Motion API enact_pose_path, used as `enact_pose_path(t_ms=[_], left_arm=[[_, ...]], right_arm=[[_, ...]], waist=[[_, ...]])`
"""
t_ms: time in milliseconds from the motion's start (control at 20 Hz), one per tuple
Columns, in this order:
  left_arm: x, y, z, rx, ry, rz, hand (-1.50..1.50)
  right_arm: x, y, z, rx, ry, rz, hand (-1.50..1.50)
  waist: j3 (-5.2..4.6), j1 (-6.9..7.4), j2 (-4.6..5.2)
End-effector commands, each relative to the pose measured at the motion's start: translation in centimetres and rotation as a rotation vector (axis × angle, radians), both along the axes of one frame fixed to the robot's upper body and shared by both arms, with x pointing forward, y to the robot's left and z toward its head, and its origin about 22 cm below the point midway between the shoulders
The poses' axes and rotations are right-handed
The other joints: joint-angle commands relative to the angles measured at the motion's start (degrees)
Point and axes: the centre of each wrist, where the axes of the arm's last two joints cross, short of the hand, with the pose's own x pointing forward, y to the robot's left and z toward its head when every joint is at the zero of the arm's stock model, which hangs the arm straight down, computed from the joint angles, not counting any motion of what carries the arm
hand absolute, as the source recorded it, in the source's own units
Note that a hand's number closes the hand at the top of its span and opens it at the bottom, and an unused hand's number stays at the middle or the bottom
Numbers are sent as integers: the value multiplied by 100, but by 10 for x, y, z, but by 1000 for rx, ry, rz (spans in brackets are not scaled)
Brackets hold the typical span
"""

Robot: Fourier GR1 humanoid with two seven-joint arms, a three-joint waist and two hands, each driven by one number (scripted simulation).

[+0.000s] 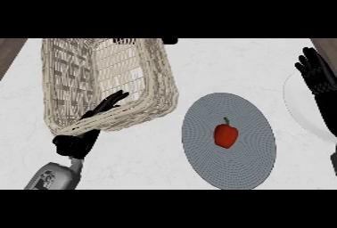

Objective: Pick the bell pepper from the placemat and place it in the basket

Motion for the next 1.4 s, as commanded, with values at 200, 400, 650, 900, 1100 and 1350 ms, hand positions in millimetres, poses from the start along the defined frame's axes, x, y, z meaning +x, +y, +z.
enact_pose_path(t_ms=[200,400,650,900,1100,1350], left_arm=[[30,46,58,215,-171,171,0],[29,47,50,212,-151,150,0],[37,51,66,231,-175,177,0],[29,68,56,253,-129,211,0],[26,71,50,258,-114,231,0],[25,71,49,255,-105,236,0]], right_arm=[[33,112,-21,159,123,15,150],[24,163,-36,588,105,-65,150],[33,236,-42,252,-24,-258,-150],[73,197,-45,-131,23,-476,-150],[93,162,-41,-475,219,-489,-150],[108,182,5,-811,443,-334,-150]], waist=[[-60,289,-58],[-26,486,-1],[-77,397,-53],[-131,147,-172],[-164,-4,-239],[-151,99,-257]])
